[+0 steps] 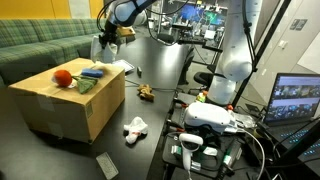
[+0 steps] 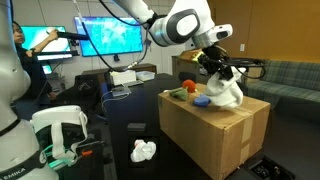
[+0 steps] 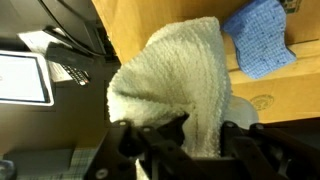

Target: Put the moose doll on the table, then the white towel on the box, then blue sponge on the table, the white plastic on the box, the turnip plushie on the table, finally, the duster on the box

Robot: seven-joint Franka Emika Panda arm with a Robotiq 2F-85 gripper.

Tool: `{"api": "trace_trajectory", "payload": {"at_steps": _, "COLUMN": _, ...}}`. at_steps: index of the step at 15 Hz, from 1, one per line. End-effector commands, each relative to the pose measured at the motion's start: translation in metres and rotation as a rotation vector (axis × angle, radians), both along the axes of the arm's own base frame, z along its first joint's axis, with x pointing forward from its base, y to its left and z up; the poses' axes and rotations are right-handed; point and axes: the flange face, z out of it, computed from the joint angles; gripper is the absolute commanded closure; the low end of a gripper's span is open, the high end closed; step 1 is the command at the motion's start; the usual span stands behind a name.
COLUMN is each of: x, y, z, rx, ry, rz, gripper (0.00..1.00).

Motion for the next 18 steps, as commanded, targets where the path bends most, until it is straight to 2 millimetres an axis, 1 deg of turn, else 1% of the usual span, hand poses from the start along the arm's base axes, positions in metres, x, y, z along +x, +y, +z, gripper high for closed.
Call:
{"api": "trace_trajectory", "payload": {"at_steps": 1, "x": 0.047, "y": 0.027, "z": -0.007, "rx": -0.010, "ry": -0.097, "rz": 0.047, "gripper": 0.97}}
{"api": "trace_trajectory", "payload": {"at_steps": 2, "x": 0.056, "y": 0.033, "z": -0.009, "rx": -0.012, "ry": -0.118, "rz": 0.059, "gripper": 0.97}}
{"api": "trace_trajectory", "payload": {"at_steps": 4, "x": 0.073, "y": 0.044, "z": -0.022, "rx": -0.022, "ry": -0.152, "rz": 0.082, "gripper": 0.97}}
{"api": "trace_trajectory", "payload": {"at_steps": 7, "x": 0.097, "y": 0.048, "z": -0.042, "rx": -0.041, "ry": -0.195, "rz": 0.089, "gripper": 0.97}}
{"api": "trace_trajectory", "payload": {"at_steps": 8, "x": 0.103, "y": 0.048, "z": -0.051, "rx": -0.050, "ry": -0.202, "rz": 0.087, "gripper": 0.97}}
{"api": "trace_trajectory", "payload": {"at_steps": 9, "x": 0.115, "y": 0.037, "z": -0.066, "rx": -0.058, "ry": -0.208, "rz": 0.082, "gripper": 0.97}}
{"api": "trace_trajectory", "payload": {"at_steps": 10, "x": 0.122, "y": 0.033, "z": -0.072, "rx": -0.061, "ry": -0.211, "rz": 0.072, "gripper": 0.97}}
{"api": "trace_trajectory", "payload": {"at_steps": 11, "x": 0.128, "y": 0.029, "z": -0.082, "rx": -0.068, "ry": -0.217, "rz": 0.062, "gripper": 0.97}}
{"api": "trace_trajectory", "payload": {"at_steps": 12, "x": 0.136, "y": 0.022, "z": -0.083, "rx": -0.069, "ry": -0.218, "rz": 0.046, "gripper": 0.97}}
{"api": "trace_trajectory", "payload": {"at_steps": 14, "x": 0.147, "y": 0.017, "z": -0.102, "rx": -0.085, "ry": -0.237, "rz": 0.021, "gripper": 0.97}}
{"api": "trace_trajectory", "payload": {"at_steps": 15, "x": 0.153, "y": 0.013, "z": -0.102, "rx": -0.093, "ry": -0.236, "rz": 0.008, "gripper": 0.97}}
{"api": "trace_trajectory", "payload": {"at_steps": 17, "x": 0.160, "y": 0.009, "z": -0.111, "rx": -0.109, "ry": -0.240, "rz": -0.006, "gripper": 0.97}}
{"api": "trace_trajectory", "payload": {"at_steps": 18, "x": 0.163, "y": 0.006, "z": -0.108, "rx": -0.108, "ry": -0.224, "rz": -0.007, "gripper": 0.84}}
